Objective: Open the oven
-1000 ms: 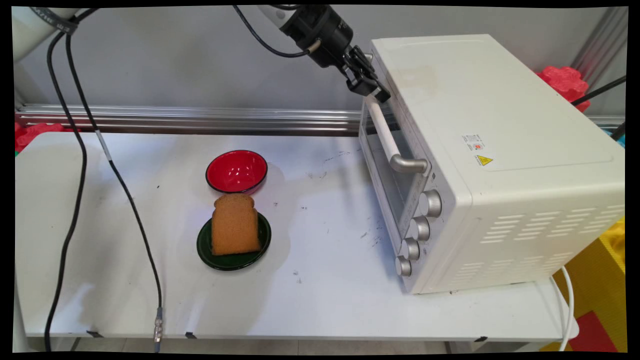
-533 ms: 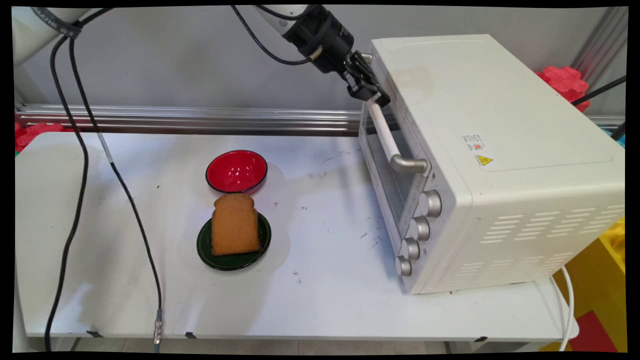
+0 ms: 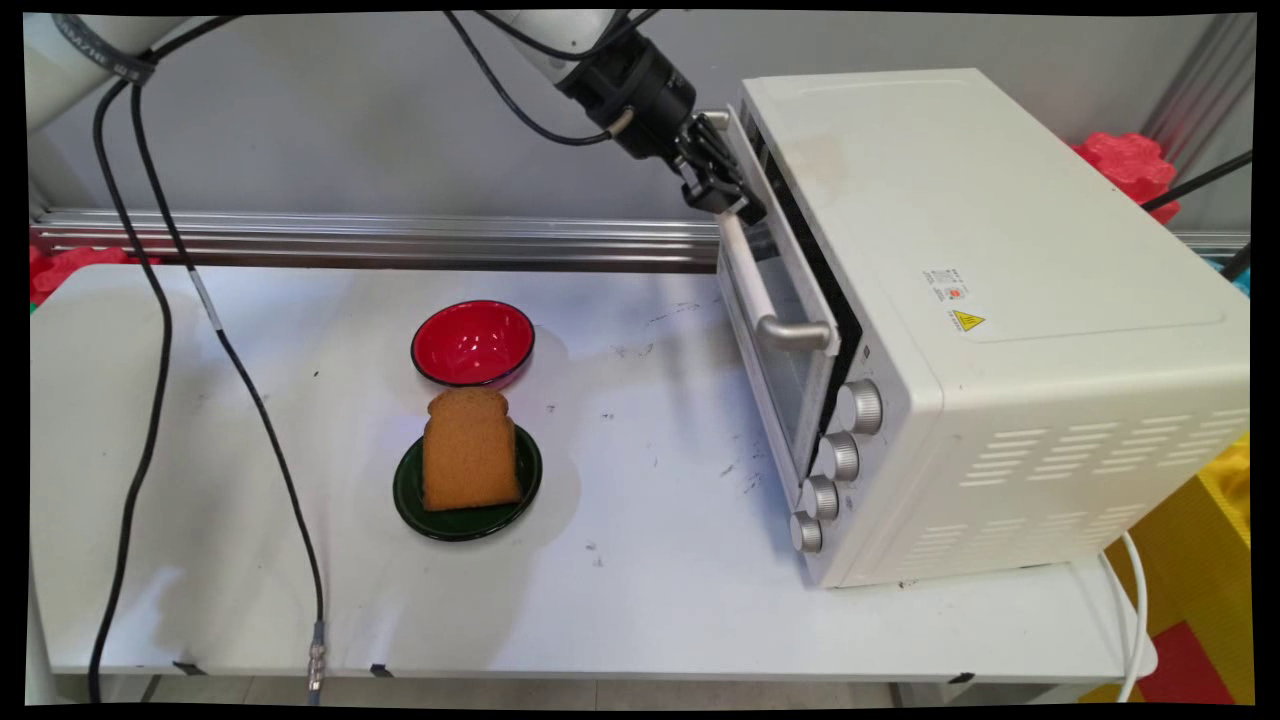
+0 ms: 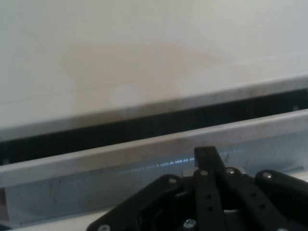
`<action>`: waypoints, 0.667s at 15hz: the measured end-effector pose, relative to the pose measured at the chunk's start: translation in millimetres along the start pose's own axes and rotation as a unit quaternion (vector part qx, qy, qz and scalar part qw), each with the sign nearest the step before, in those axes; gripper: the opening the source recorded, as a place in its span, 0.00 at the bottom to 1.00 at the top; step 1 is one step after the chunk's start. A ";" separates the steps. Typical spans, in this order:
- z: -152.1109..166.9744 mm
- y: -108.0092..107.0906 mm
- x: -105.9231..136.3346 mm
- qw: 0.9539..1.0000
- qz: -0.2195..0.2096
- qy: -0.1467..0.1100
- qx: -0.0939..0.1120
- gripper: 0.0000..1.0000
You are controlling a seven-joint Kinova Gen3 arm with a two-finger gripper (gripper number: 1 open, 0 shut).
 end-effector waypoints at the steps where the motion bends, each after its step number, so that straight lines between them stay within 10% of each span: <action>1: -0.5 0.0 -1.7 1.000 0.000 -0.001 0.000 0.00; 10: -11.3 0.8 -26.3 1.000 -0.002 -0.025 0.002 0.00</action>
